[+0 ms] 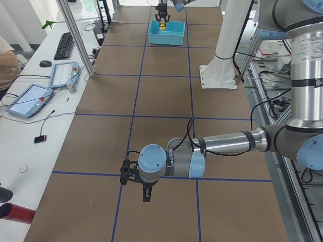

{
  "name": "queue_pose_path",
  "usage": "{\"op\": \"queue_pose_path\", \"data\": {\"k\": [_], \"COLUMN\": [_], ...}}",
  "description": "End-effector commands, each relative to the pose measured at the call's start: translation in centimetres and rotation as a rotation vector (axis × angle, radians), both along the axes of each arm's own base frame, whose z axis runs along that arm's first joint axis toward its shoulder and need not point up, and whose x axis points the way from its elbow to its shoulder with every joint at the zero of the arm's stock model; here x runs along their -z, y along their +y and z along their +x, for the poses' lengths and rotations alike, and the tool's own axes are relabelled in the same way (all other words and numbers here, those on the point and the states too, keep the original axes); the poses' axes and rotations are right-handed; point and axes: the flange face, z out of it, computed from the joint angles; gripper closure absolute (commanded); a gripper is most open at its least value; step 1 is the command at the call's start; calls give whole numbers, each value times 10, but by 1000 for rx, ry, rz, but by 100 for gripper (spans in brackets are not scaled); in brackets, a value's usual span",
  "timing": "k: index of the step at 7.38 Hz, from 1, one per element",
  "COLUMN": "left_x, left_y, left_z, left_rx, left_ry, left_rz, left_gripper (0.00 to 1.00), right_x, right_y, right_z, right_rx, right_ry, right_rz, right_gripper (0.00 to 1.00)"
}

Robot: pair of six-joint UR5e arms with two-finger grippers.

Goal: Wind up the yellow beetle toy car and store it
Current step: 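Lower the car into the bin and open the right gripper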

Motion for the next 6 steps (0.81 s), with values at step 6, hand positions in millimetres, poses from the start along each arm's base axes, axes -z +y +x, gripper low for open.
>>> {"op": "queue_pose_path", "data": {"k": [6], "left_x": [1], "left_y": [-1], "left_z": [0], "left_rx": [0], "left_ry": [0], "left_rz": [4], "left_gripper": [0], "right_x": [-38], "right_y": [14], "right_z": [-39], "right_rx": [47], "right_ry": [-31], "right_rz": [-32], "right_gripper": [63]}}
